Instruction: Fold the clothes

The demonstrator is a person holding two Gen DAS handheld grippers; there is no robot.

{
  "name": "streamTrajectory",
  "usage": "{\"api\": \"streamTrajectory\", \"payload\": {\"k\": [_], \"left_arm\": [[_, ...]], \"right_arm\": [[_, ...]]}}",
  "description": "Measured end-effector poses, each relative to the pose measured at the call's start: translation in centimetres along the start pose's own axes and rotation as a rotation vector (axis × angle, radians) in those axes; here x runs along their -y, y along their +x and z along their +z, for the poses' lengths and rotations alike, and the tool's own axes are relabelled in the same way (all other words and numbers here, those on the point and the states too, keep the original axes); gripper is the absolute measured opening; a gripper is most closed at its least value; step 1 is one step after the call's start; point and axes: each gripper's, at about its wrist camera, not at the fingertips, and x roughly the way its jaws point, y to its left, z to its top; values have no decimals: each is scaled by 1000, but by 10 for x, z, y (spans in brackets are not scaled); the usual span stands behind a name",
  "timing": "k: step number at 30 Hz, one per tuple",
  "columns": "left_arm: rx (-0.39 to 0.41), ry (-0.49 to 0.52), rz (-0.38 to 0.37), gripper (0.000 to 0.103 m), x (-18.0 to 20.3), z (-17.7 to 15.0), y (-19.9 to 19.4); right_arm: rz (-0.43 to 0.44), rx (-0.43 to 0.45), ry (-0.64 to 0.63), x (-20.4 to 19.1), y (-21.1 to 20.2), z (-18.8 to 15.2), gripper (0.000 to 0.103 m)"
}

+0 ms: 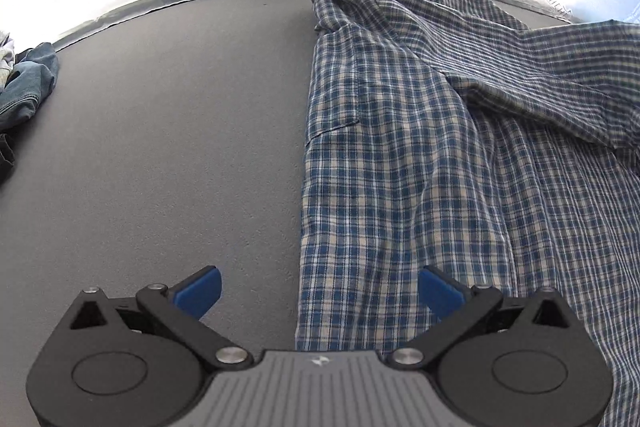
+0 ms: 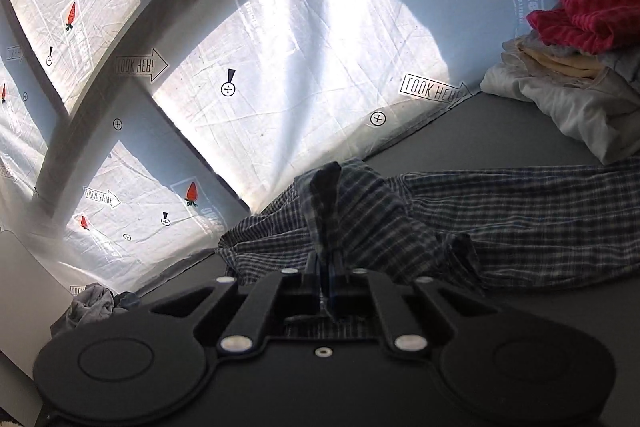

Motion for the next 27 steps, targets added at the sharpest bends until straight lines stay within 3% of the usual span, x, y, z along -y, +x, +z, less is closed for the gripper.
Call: {"api": "streamTrajectory", "payload": {"k": [13, 27], "left_arm": [[-96, -8, -39, 103, -12, -84, -29], [-83, -39, -37, 103, -12, -121, -44]], "right_arm": [[105, -165, -124, -63, -21, -57, 4], [175, -333, -298, -105, -41, -112, 4]]}}
